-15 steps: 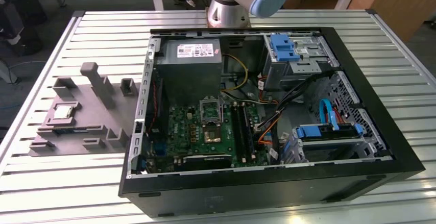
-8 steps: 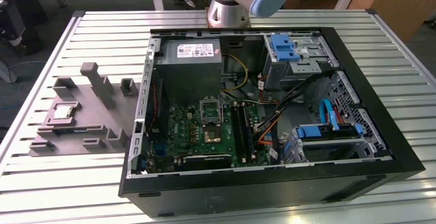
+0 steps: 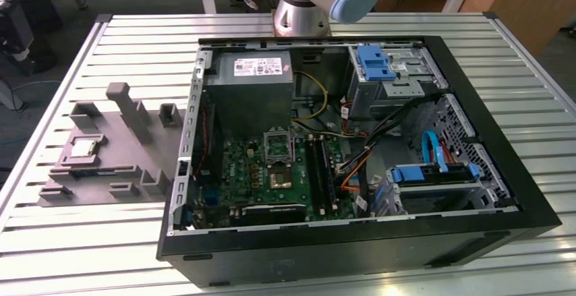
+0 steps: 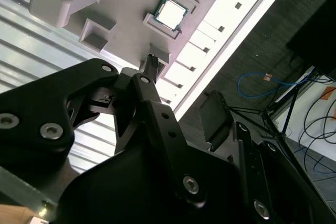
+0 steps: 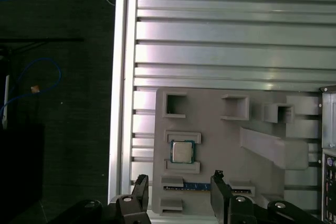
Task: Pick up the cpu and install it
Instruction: 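Pick up the cpu and move it towards the insertion slot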
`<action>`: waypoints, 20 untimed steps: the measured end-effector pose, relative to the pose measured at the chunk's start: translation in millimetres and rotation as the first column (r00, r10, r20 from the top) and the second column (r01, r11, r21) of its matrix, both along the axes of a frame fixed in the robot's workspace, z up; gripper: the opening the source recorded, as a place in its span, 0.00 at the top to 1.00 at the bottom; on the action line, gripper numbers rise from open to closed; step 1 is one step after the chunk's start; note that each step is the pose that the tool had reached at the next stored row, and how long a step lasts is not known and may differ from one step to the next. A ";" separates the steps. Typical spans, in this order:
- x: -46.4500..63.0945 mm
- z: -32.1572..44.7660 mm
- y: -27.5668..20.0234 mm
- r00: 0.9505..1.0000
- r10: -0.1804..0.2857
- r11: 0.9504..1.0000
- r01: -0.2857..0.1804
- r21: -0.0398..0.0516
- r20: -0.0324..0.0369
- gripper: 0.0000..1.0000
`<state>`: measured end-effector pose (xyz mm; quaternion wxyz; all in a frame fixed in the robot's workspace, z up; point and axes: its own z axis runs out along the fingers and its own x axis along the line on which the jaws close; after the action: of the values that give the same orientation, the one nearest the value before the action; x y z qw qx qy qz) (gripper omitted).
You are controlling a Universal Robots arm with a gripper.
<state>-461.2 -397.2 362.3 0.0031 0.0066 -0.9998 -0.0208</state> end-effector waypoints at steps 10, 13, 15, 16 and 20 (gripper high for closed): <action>0.0 -2.8 0.0 1.000 0.000 1.000 0.000 0.000 0.000 0.41; 0.0 -3.8 -0.1 1.000 0.000 1.000 0.000 0.000 0.000 0.41; 0.0 -4.4 -0.1 1.000 0.000 1.000 0.000 0.000 0.000 0.41; 0.0 -4.7 -0.1 1.000 0.000 1.000 0.000 0.000 0.000 0.41; 0.0 -5.6 -0.1 1.000 0.000 1.000 0.000 0.000 0.000 0.41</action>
<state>-461.2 -397.3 356.7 0.0031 0.0067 -0.9998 -0.0208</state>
